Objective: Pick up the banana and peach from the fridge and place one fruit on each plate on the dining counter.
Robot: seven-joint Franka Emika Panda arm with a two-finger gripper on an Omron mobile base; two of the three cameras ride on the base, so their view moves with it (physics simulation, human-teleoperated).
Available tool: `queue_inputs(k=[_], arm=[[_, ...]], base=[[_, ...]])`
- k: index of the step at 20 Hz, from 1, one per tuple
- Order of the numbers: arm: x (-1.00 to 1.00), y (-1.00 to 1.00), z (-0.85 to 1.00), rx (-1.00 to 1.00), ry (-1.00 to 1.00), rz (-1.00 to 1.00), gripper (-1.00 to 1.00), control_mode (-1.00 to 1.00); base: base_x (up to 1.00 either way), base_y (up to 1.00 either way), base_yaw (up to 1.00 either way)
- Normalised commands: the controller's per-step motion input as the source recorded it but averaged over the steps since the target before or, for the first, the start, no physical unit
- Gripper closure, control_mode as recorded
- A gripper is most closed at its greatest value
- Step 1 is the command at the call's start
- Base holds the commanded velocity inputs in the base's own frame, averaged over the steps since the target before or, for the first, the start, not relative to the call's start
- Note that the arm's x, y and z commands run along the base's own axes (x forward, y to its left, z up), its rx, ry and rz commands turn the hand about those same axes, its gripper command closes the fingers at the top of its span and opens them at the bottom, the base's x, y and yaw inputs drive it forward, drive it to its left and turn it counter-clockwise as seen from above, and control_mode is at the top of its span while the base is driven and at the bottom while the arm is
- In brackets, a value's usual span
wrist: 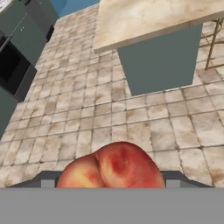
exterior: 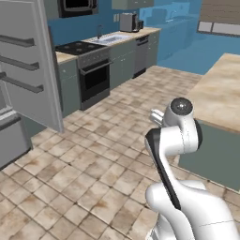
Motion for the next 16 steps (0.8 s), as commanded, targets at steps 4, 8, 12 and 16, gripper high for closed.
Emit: queue_inputs(k=[4,8,12,16], arm=[[0.0,0.0,0.0,0.0,0.0,0.0,1.0,1.0],[0.0,0.0,0.0,0.0,0.0,0.0,1.0,1.0],[0.0,0.0,0.0,0.0,0.0,0.0,1.0,1.0],[0.0,0.0,0.0,0.0,0.0,0.0,1.0,1.0]], base=[[0.01,-0.99,0.0],[0.0,-0.98,-0.01],[-0.1,-0.99,-0.09],[-0.29,-0.99,-0.1]])
